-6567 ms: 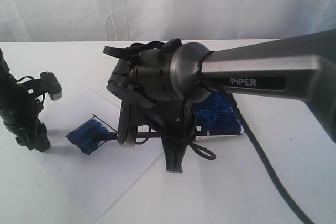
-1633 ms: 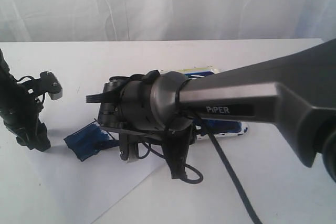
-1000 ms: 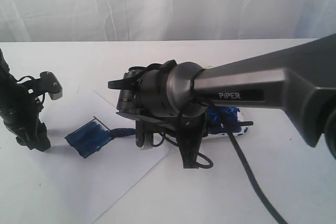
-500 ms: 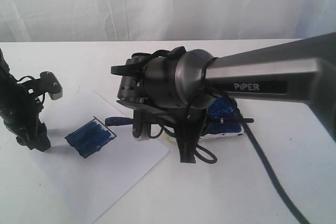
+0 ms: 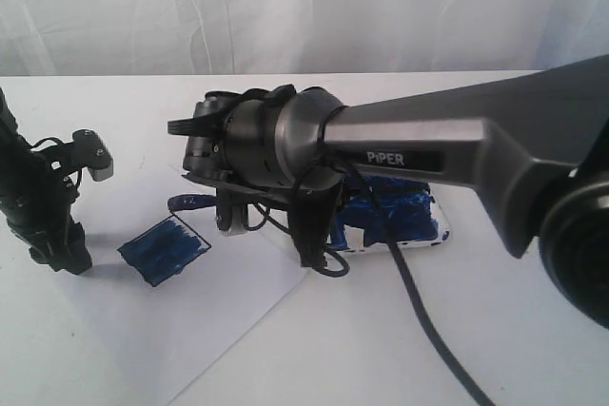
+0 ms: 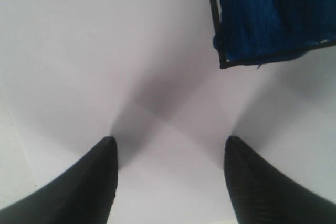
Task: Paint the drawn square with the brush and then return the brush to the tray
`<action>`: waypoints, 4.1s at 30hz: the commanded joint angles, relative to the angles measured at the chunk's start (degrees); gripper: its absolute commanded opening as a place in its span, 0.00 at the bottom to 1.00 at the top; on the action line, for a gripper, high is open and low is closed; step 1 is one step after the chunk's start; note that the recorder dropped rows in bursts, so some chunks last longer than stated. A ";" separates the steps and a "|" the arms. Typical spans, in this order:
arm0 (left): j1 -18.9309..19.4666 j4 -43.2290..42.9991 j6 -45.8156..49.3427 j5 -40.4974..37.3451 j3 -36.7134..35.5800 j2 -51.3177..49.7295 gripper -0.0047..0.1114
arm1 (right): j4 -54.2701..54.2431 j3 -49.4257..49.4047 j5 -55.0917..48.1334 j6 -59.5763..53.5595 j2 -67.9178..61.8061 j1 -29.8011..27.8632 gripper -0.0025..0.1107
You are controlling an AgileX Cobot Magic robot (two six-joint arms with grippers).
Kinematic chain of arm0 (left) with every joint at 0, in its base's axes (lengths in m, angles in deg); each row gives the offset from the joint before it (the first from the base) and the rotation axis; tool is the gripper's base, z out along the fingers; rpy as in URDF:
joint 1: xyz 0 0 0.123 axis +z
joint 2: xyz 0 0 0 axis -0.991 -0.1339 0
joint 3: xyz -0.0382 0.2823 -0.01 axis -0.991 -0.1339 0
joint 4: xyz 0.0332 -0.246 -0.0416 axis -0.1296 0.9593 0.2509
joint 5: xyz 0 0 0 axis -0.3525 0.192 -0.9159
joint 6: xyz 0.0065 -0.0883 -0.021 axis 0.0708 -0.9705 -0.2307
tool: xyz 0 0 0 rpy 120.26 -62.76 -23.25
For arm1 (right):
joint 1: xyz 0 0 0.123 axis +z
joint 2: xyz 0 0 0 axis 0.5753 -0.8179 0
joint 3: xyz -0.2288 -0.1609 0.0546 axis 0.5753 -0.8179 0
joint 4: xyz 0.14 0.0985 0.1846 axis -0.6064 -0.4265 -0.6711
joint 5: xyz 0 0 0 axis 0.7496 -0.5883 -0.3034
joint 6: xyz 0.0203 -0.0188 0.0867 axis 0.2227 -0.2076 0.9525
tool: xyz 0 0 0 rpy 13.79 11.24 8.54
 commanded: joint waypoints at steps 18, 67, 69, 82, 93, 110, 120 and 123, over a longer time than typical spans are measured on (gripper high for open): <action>0.12 -0.14 -0.57 -1.24 -1.03 -1.75 0.59 | 14.35 0.62 1.39 -0.14 -3.28 1.58 0.02; 0.12 -0.14 -1.79 -1.24 -1.03 -1.75 0.59 | 12.58 0.28 -0.42 -2.63 -3.66 3.92 0.02; 0.12 -0.14 -1.79 -1.24 -1.03 -1.75 0.59 | 12.54 0.28 -0.42 -2.63 -3.66 4.01 0.02; 0.12 -0.14 -2.02 -1.24 -1.03 -1.75 0.59 | 12.77 -8.39 -0.42 5.05 3.56 4.15 0.02; 0.12 -0.14 -2.02 -1.24 -1.03 -1.75 0.59 | 11.92 -8.39 0.24 3.05 1.68 4.21 0.02; 0.12 -0.14 -2.03 -1.00 -1.03 -1.75 0.59 | 10.79 -8.39 -0.29 -3.60 0.92 6.16 0.02; 0.12 -0.14 -2.03 -1.00 -1.03 -1.75 0.59 | 8.97 -8.39 -0.42 -4.53 2.98 6.22 0.02; 0.12 -0.14 -2.17 -0.88 -1.03 -1.75 0.59 | 6.75 -8.39 -0.42 -4.53 4.76 6.22 0.02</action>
